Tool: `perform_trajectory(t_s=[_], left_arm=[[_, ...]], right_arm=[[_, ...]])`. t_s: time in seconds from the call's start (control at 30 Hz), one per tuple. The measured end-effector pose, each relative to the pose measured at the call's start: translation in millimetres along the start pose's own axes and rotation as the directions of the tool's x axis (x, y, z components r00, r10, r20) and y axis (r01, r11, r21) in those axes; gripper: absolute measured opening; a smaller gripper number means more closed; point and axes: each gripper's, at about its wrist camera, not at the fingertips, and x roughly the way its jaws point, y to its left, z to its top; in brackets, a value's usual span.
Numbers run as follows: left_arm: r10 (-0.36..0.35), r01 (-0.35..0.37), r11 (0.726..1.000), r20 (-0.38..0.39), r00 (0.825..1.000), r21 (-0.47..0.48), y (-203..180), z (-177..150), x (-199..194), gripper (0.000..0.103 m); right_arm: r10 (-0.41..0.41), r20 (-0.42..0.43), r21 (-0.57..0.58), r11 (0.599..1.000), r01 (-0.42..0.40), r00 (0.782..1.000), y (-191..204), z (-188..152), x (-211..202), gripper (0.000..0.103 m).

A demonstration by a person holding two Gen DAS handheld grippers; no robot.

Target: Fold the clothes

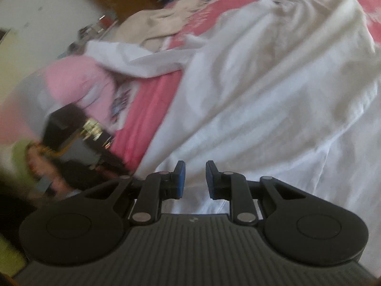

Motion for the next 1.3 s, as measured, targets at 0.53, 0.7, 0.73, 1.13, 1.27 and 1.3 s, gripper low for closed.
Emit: perform_trajectory(t_s=[0.53, 0.7, 0.73, 1.13, 1.27, 1.3], left_arm=[[0.215, -0.222, 0.975, 0.223, 0.951, 0.009, -5.6, 133.2, -77.6, 0.04], [0.169, -0.217, 0.974, 0.421, 0.891, 0.069, -47.0, 247.4, -41.8, 0.045], [0.149, -0.204, 0.976, 0.436, 0.888, 0.081, -55.3, 266.7, -30.1, 0.046], [0.219, -0.283, 0.957, 0.488, 0.845, 0.062, -99.3, 378.6, 77.9, 0.051], [0.262, -0.3, 0.954, 0.519, 0.813, -0.011, -84.6, 382.8, 91.1, 0.047], [0.269, -0.301, 0.953, 0.535, 0.801, -0.03, -82.0, 382.1, 91.9, 0.047]], right_arm=[[-0.264, 0.242, -0.001, 0.962, 0.272, 0.934, -50.7, 8.3, -20.3, 0.019], [-0.498, 0.373, -0.075, 0.825, 0.561, 0.783, -80.9, 32.4, -35.1, 0.019], [-0.508, 0.387, -0.085, 0.811, 0.578, 0.77, -86.0, 36.0, -37.0, 0.019], [-0.441, 0.324, 0.038, 0.89, 0.454, 0.837, -169.3, 59.9, -41.6, 0.034], [-0.414, 0.293, 0.075, 0.909, 0.411, 0.862, -187.6, 64.7, -34.4, 0.034], [-0.409, 0.281, 0.078, 0.911, 0.404, 0.868, -191.2, 65.0, -31.2, 0.029]])
